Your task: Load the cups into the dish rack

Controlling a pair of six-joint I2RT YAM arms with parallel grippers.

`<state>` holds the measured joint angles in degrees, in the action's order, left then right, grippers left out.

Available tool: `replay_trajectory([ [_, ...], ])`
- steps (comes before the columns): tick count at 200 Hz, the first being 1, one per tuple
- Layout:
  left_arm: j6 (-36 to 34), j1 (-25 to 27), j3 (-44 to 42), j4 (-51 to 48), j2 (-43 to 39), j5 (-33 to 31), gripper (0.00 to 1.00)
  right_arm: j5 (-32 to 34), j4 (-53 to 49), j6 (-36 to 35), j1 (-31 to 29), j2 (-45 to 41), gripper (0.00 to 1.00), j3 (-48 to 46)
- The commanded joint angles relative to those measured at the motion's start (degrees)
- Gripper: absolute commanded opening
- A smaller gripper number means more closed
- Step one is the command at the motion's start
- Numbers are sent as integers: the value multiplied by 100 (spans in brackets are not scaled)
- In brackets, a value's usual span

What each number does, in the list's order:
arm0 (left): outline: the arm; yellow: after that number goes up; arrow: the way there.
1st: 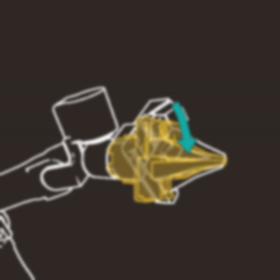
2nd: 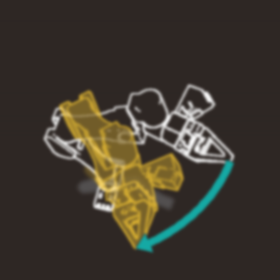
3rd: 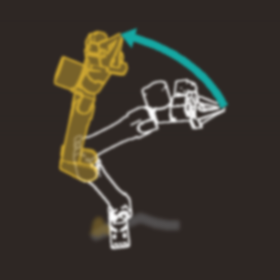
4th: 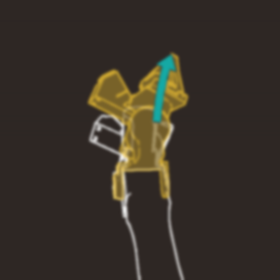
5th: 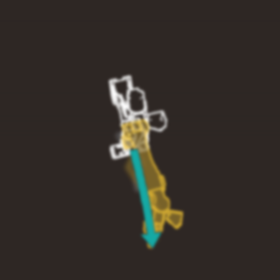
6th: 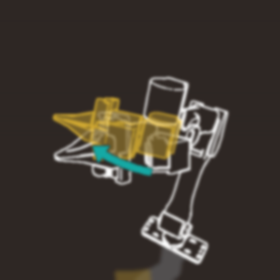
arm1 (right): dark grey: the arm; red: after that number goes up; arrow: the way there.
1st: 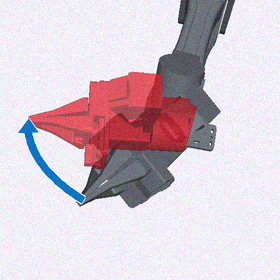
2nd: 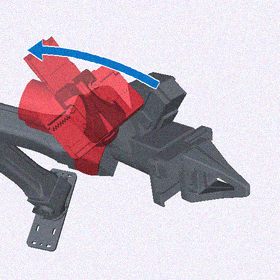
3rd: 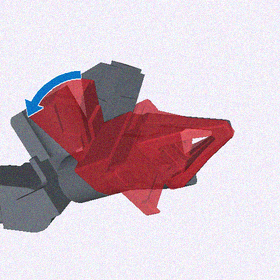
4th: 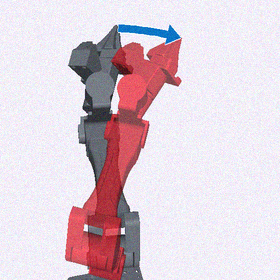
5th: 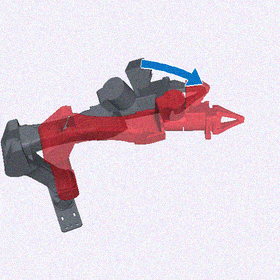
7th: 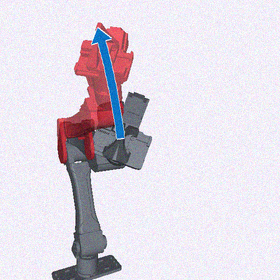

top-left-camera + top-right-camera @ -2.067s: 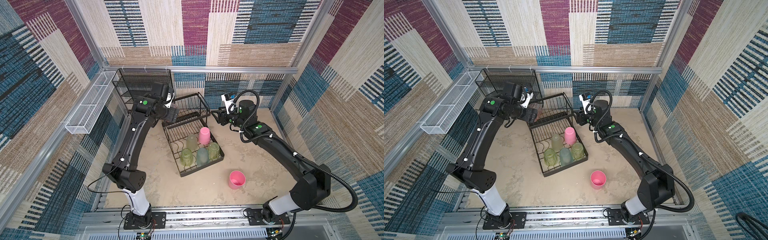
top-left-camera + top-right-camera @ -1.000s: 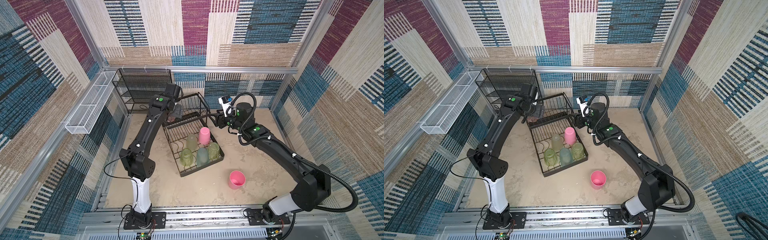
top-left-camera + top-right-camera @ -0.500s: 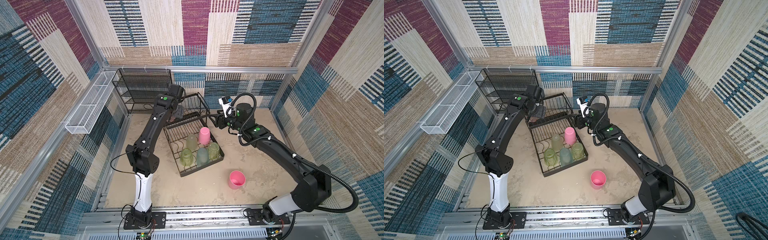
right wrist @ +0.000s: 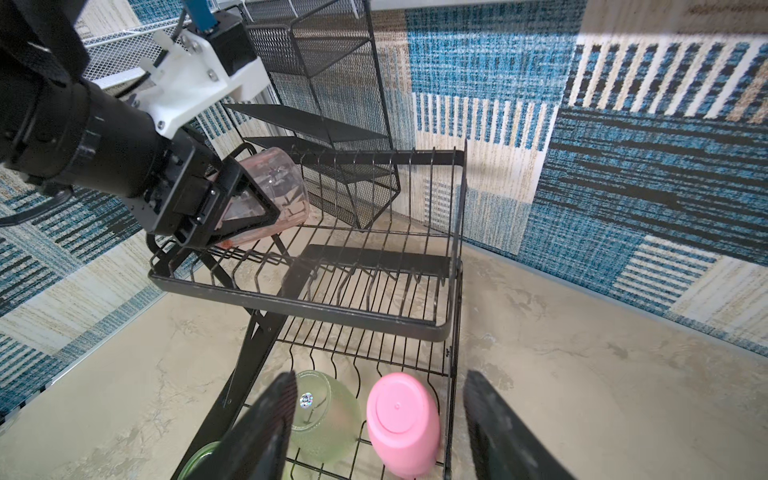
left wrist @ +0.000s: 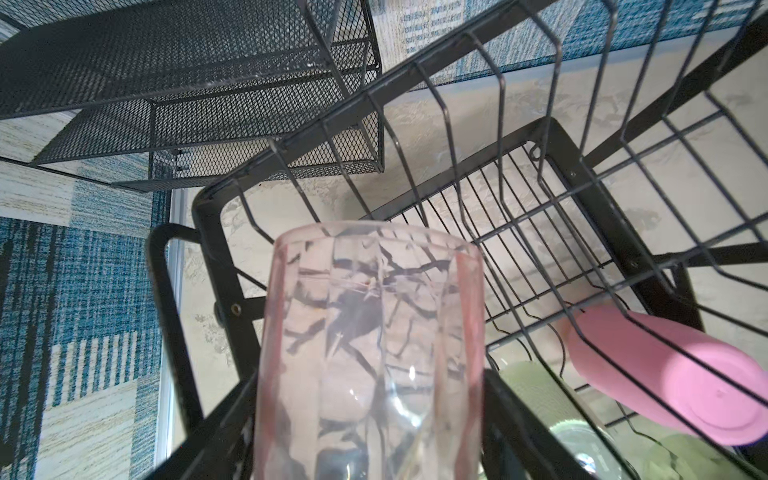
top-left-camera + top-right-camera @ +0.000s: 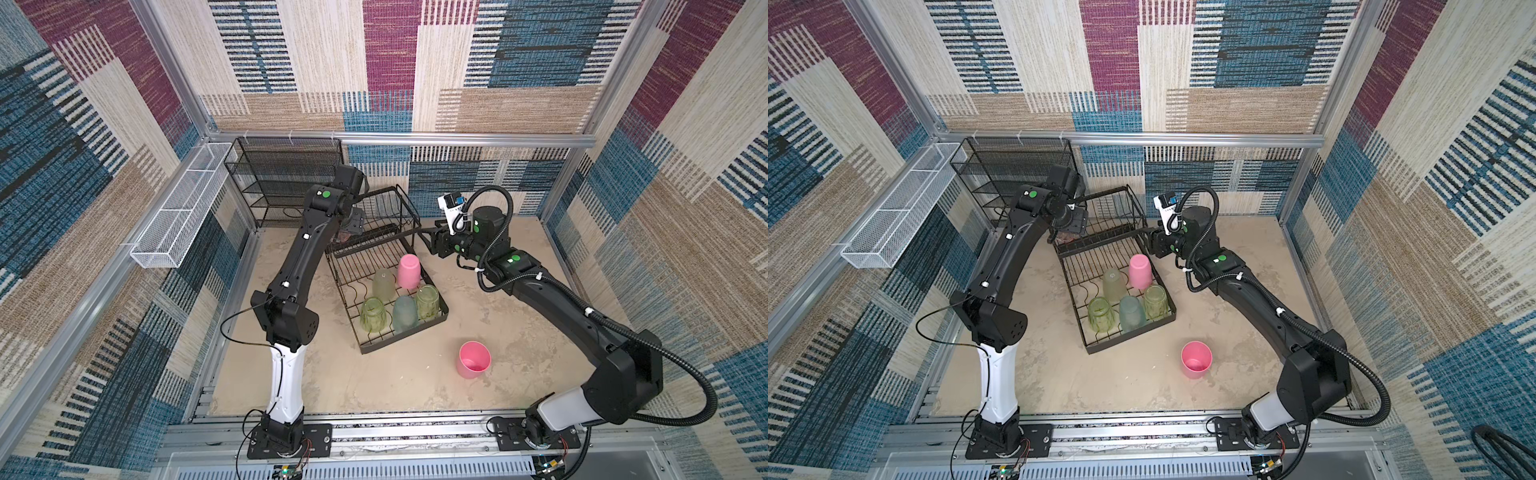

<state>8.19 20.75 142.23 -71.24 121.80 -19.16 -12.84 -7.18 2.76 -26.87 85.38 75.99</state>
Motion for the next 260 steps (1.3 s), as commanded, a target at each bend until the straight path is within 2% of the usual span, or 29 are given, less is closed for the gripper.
replay_trajectory([
  [1, 51, -1, 119, -86, -116, 159, 69, 78, 124, 81, -2, -38, 67, 4],
  [59, -35, -1, 174, -82, -460, 789, 69, -14, 218, 188, -6, 56, 66, 72],
  [81, -130, -5, 76, -77, -601, 1190, 69, -286, 301, 263, -2, 219, 66, 257],
  [158, -782, -7, -662, 390, -1112, 2830, 69, -1738, 261, 935, 19, 1757, 66, 2207],
  [172, -982, -10, -895, 598, -1246, 3330, 69, -2127, 227, 1024, 84, 2032, 65, 2551],
  [197, -1214, -60, -1119, 869, -1365, 3801, 69, -2847, 223, 1231, 291, 2433, 63, 3009],
  [226, -1465, -98, -1062, 890, -1337, 4062, 69, -3604, 179, 1207, 436, 2686, 62, 3272],
  [260, -1630, -142, -1100, 932, -1309, 4344, 69, -4068, 28, 841, 469, 2688, 61, 3316],
])
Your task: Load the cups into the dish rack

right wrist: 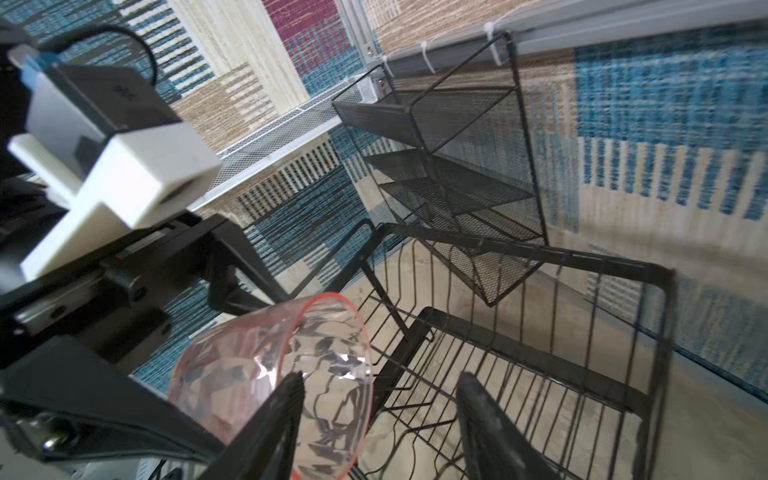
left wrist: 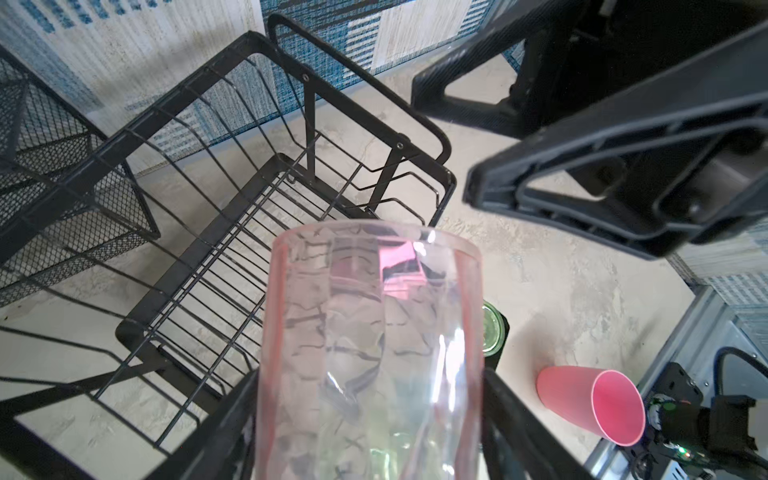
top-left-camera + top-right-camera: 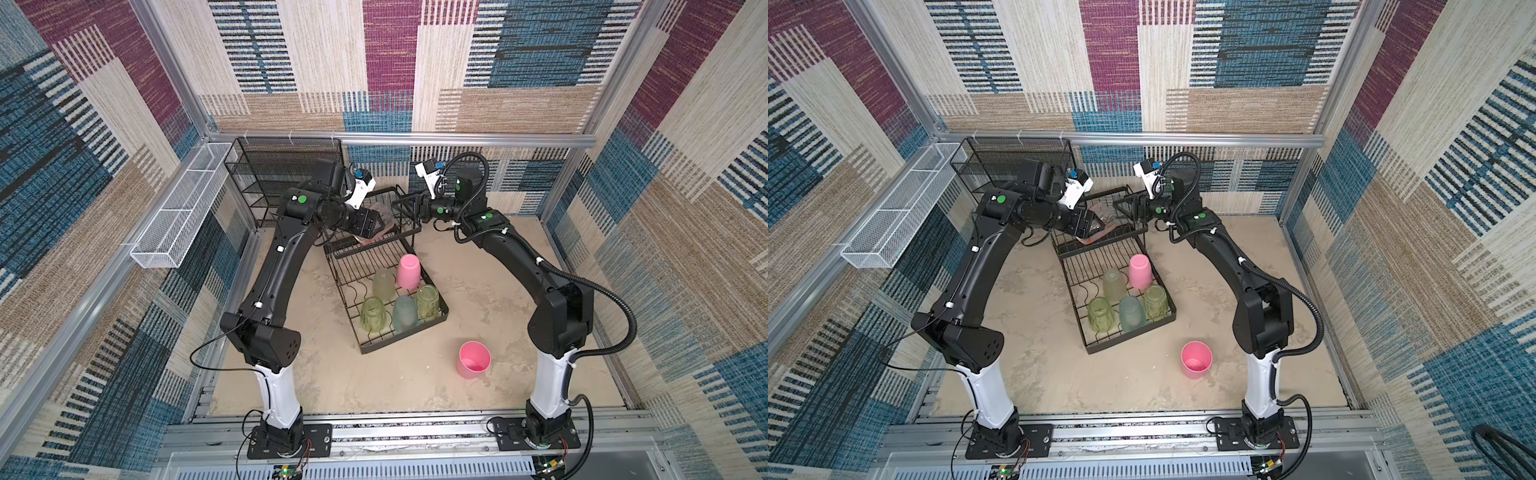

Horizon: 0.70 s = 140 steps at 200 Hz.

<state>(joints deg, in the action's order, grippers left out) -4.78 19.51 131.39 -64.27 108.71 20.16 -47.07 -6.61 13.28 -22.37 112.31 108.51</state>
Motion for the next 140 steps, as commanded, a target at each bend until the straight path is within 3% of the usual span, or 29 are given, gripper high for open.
replay_trajectory([
  [1, -337, -17, -12, 241, 5, 415, 69, -659, -35, -215, 20, -6, 61, 60],
  [140, -643, -174, -385, 918, 86, 733, 69, -1443, -962, -865, 75, 285, 48, 586],
])
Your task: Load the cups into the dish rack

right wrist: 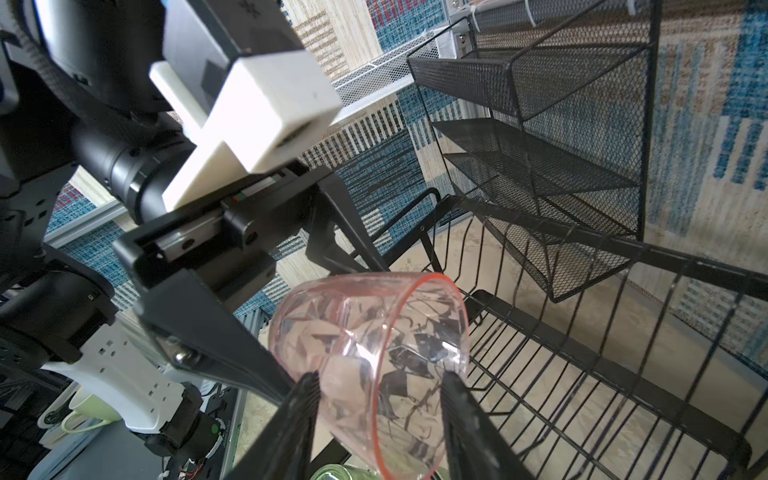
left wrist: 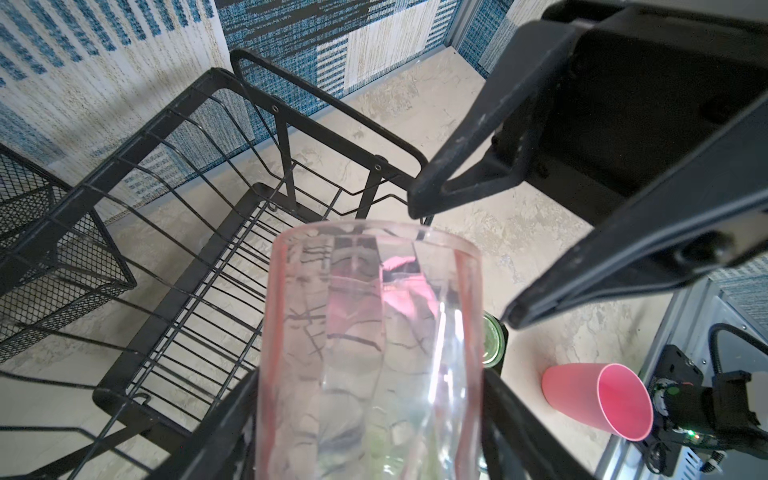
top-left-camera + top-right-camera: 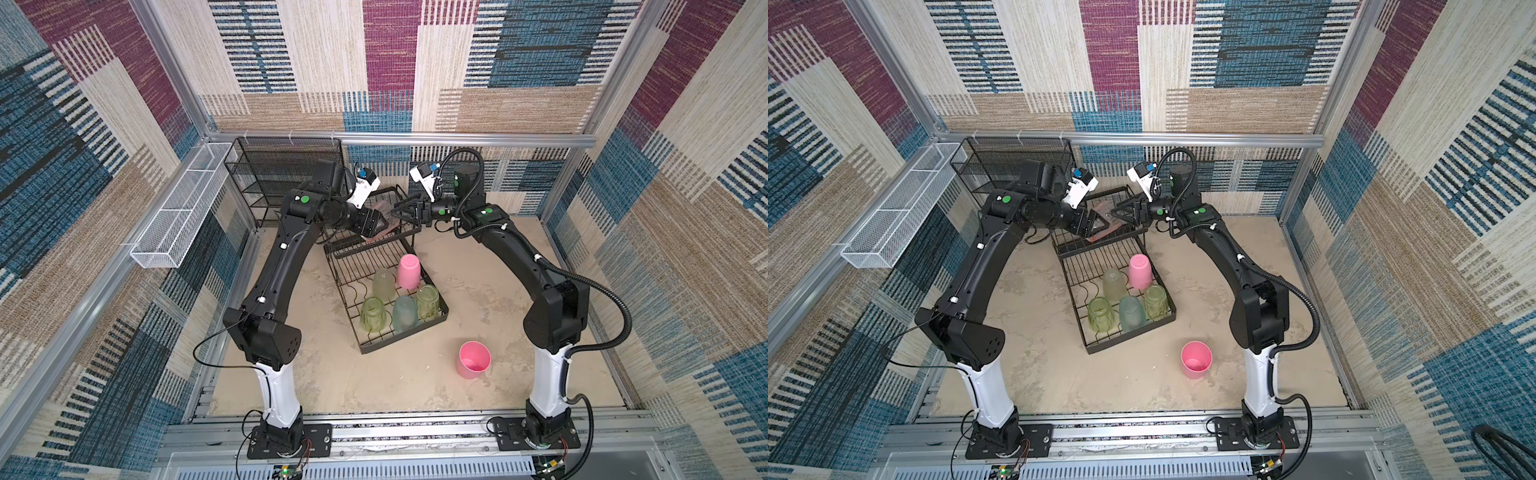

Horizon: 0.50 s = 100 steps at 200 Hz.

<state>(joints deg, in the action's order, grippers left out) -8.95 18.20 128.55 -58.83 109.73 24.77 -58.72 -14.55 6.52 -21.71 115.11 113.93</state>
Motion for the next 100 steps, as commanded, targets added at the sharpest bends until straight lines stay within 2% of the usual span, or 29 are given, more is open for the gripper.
replay_trajectory([
  [1, -232, -44, -106, 381, -20, 281, 69, -283, -174, -192, 9, 4, 48, 47],
  [100, -677, -176, -507, 1055, -14, 1100, 70, -605, -707, -439, -7, 299, 40, 535],
])
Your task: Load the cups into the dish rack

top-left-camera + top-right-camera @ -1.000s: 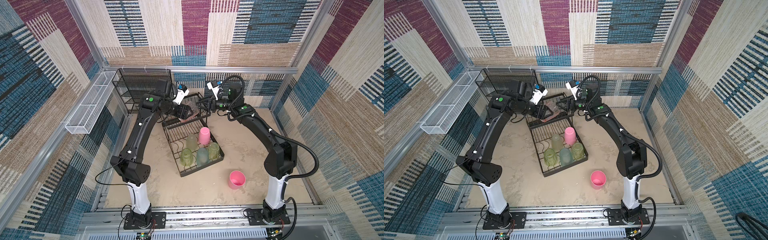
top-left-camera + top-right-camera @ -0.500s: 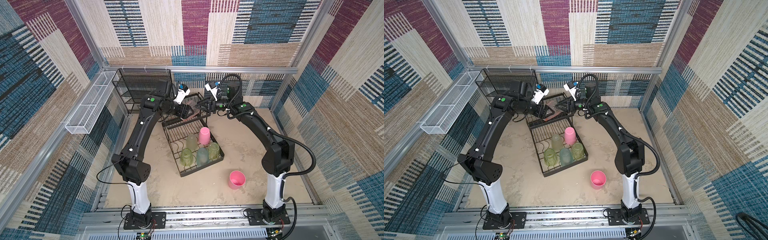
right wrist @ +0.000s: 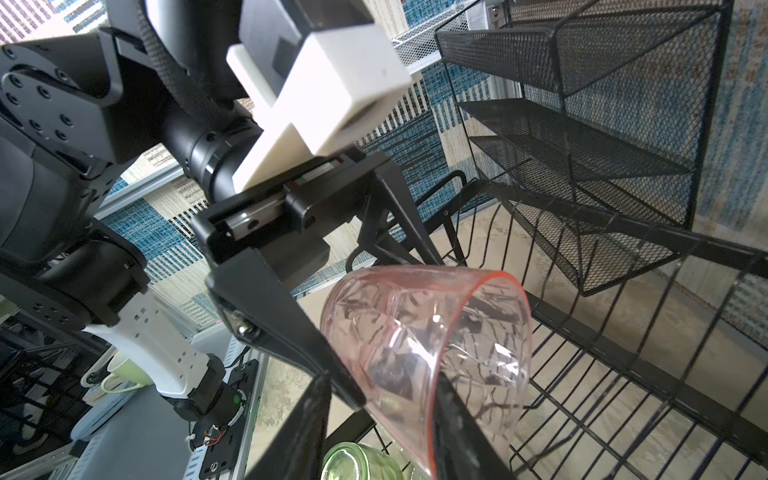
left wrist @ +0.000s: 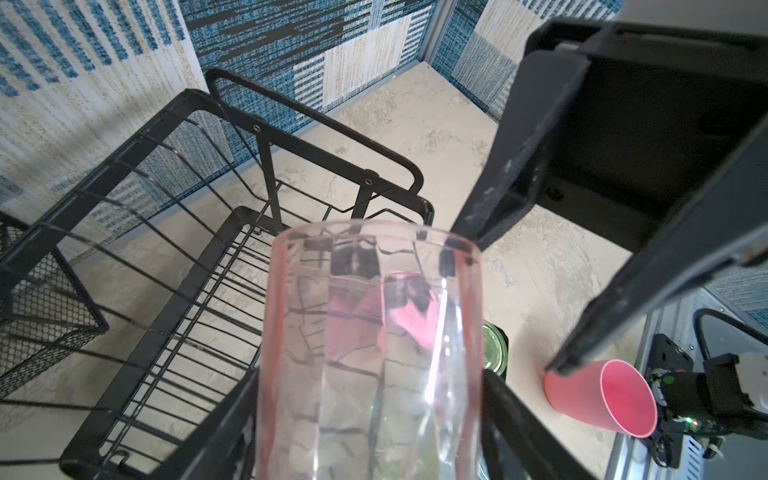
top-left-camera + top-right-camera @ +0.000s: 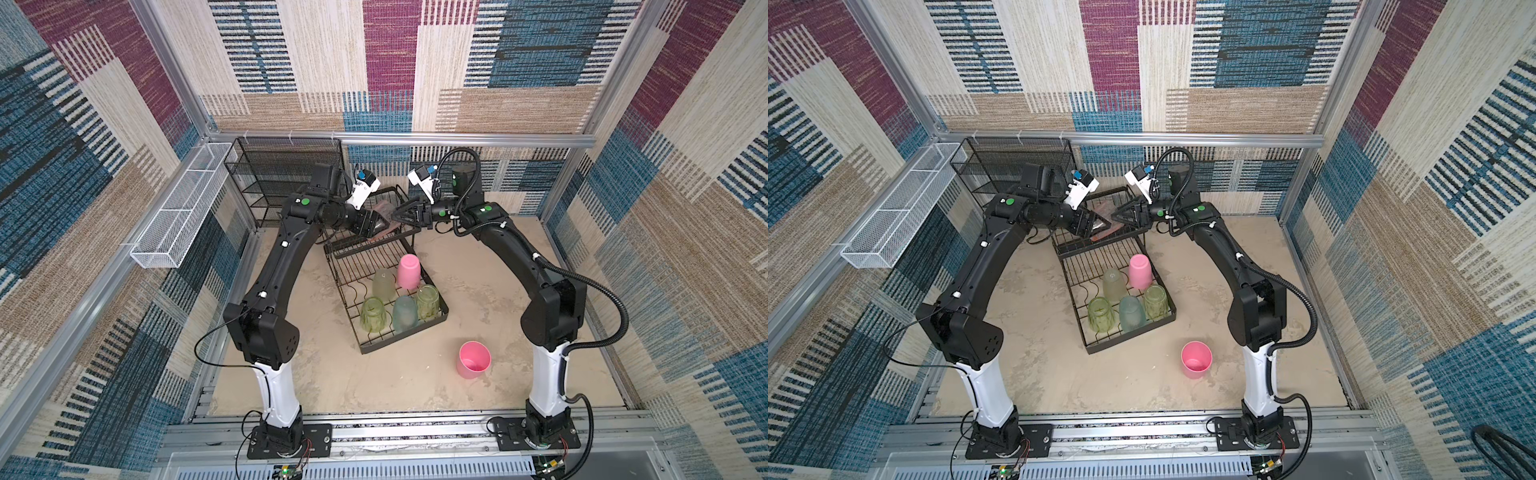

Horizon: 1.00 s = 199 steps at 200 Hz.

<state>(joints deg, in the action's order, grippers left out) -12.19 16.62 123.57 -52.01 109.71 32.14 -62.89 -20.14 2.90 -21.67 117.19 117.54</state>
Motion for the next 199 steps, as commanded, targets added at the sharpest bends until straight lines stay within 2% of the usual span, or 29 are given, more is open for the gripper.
replay_trajectory([
  [1, -358, -19, -8, 379, -11, 363, 70, -184, -152, -82, -8, 101, 40, 183],
  [30, -431, -71, -61, 551, 10, 528, 70, -190, -309, -124, -35, 197, 36, 385],
  [65, -537, -128, -53, 677, 107, 609, 71, -208, -526, -221, -48, 287, 25, 585],
  [123, -549, -194, -50, 897, 170, 653, 74, -282, -645, -219, -56, 383, 0, 825],
  [172, -414, -281, -211, 1066, 98, 657, 77, -228, -710, -135, -70, 451, 0, 1042],
  [199, -138, -385, -480, 1288, -82, 619, 82, -113, -557, 49, -82, 381, 0, 1037],
])
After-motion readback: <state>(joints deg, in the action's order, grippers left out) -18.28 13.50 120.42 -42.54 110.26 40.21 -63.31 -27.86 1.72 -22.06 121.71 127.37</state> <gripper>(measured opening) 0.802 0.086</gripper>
